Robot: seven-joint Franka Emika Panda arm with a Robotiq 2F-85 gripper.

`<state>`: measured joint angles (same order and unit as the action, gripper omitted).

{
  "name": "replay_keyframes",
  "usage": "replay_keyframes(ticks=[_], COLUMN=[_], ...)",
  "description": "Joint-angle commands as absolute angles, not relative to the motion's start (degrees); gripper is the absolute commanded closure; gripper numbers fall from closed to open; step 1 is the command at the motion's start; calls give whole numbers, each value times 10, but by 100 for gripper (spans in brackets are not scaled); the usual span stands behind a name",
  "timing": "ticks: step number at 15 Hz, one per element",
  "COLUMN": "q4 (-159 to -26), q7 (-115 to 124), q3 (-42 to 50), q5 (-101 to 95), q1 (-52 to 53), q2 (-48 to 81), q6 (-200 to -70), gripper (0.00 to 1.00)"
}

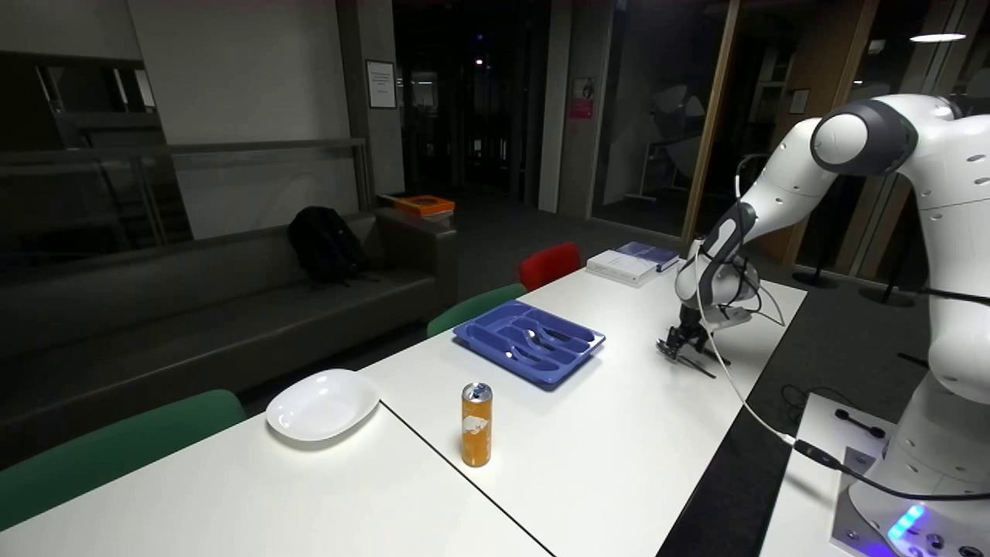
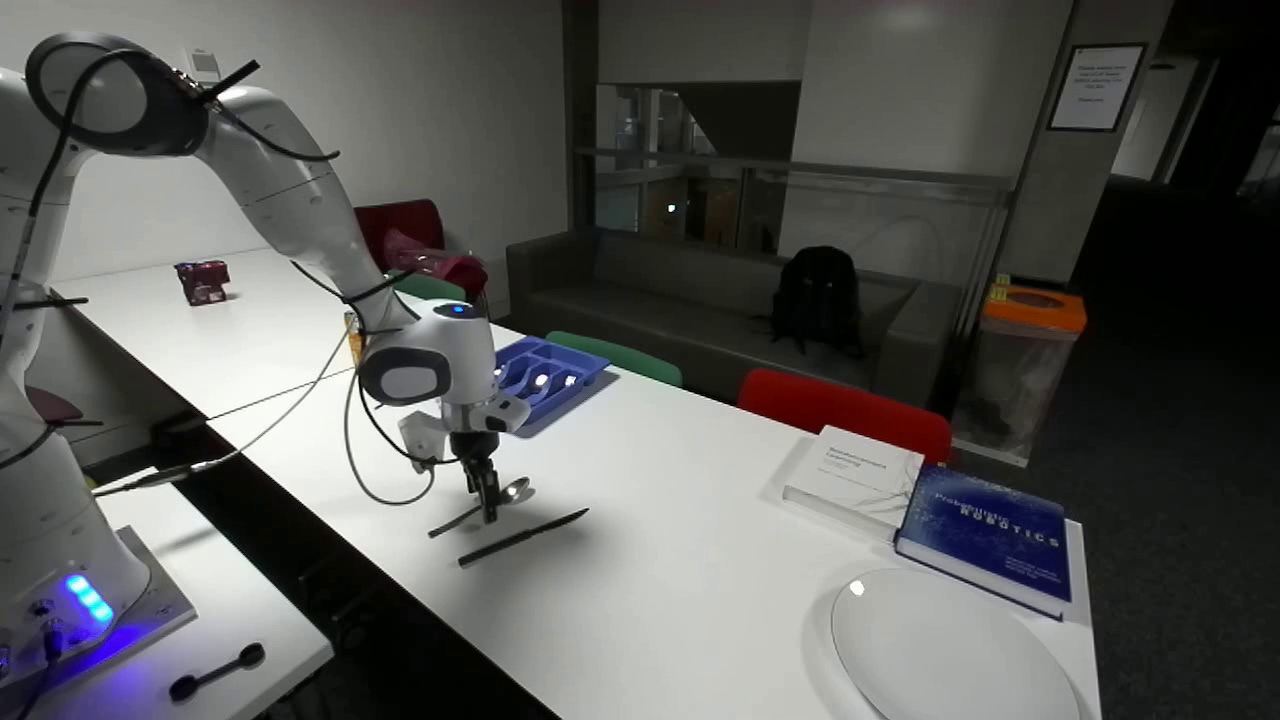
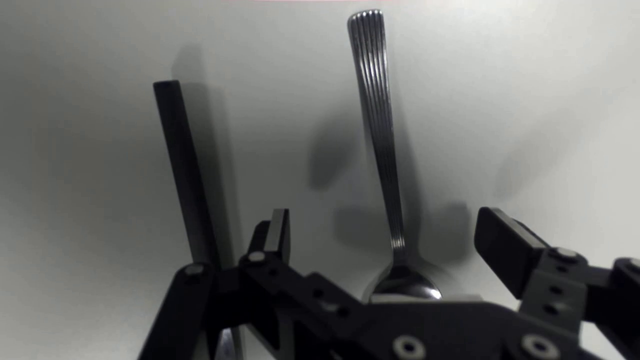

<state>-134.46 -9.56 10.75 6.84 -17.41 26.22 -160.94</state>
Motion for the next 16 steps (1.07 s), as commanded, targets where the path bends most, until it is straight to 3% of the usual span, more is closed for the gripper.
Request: replay_keyframes(ticks=[1,14,16], q4=[-1370,-1365,-1365], q7=[-94,-98,-100], q3=[104,101,100], q5=[59,59,60], q1=[-183,-185,-187], q2=[245,251,251], q6=[-1631,-1624,-1624], gripper=[0,0,7])
